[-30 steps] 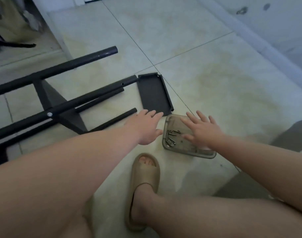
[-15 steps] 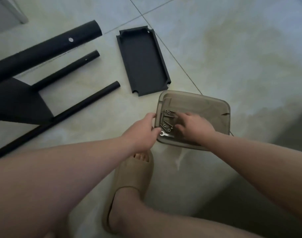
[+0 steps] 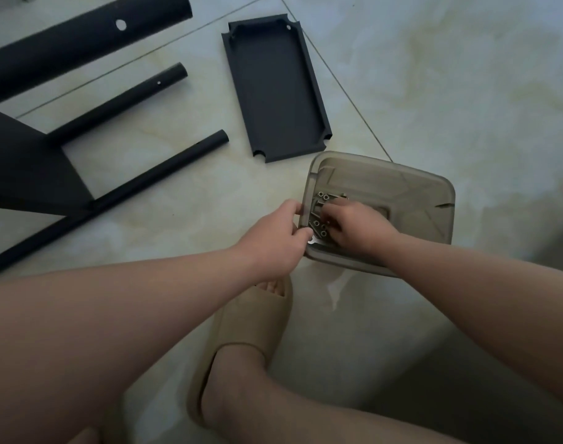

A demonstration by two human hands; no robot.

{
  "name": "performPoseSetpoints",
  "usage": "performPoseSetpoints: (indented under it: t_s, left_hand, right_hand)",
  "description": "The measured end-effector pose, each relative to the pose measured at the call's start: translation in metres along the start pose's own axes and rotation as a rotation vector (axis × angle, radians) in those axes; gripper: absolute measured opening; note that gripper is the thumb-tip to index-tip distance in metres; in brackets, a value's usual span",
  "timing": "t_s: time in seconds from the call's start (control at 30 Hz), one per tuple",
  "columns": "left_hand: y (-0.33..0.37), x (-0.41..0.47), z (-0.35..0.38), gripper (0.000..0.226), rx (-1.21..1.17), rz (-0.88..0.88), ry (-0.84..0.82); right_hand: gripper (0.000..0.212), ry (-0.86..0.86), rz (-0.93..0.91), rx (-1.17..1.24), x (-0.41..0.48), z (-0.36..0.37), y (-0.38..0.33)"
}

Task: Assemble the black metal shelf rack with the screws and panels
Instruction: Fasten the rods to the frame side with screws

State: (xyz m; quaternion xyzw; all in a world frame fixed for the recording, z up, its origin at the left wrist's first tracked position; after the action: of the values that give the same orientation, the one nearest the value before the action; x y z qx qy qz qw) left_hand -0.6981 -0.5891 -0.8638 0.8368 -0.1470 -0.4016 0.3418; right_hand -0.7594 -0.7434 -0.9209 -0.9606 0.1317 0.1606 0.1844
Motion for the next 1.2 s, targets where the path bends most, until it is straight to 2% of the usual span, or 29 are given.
performPoseSetpoints:
  t_s: [0.33,0.7,1.07,1.2]
  left_hand:
    - [0.002,-0.001,-0.002,0.036,0.024,-0.021,-0.021]
    - [0.002,-0.001,-0.003,0.034,0.030,-0.027,-0.023]
    - [0.002,0.001,-0.004,0.031,0.036,-0.019,-0.035]
    - [0.004,0.000,-0.007,0.033,0.060,-0.027,-0.030]
  right_hand:
    - [0.020,-0.041,-0.078,-0.182,0.004,0.008,-0.004]
    - [0.029,-0.032,-0.088,-0.207,0.000,0.005,-0.002]
    - [0.029,-0.008,-0.024,-0.271,0.003,0.005,0.008]
    - [0.024,0.026,0.054,-0.182,0.000,-0.003,0.005]
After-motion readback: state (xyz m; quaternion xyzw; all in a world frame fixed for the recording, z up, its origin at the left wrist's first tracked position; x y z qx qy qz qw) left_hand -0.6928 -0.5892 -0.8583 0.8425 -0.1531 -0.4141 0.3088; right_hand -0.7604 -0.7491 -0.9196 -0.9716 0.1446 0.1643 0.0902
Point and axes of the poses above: each hand's wrist, its own x-axis towards the middle knuckle, its own z-axis out of the palm, y = z × x, the point moved 5 cm from there along x, towards the middle knuckle, and after that the axes turned 13 degrees about y, right-handed, at the moved point
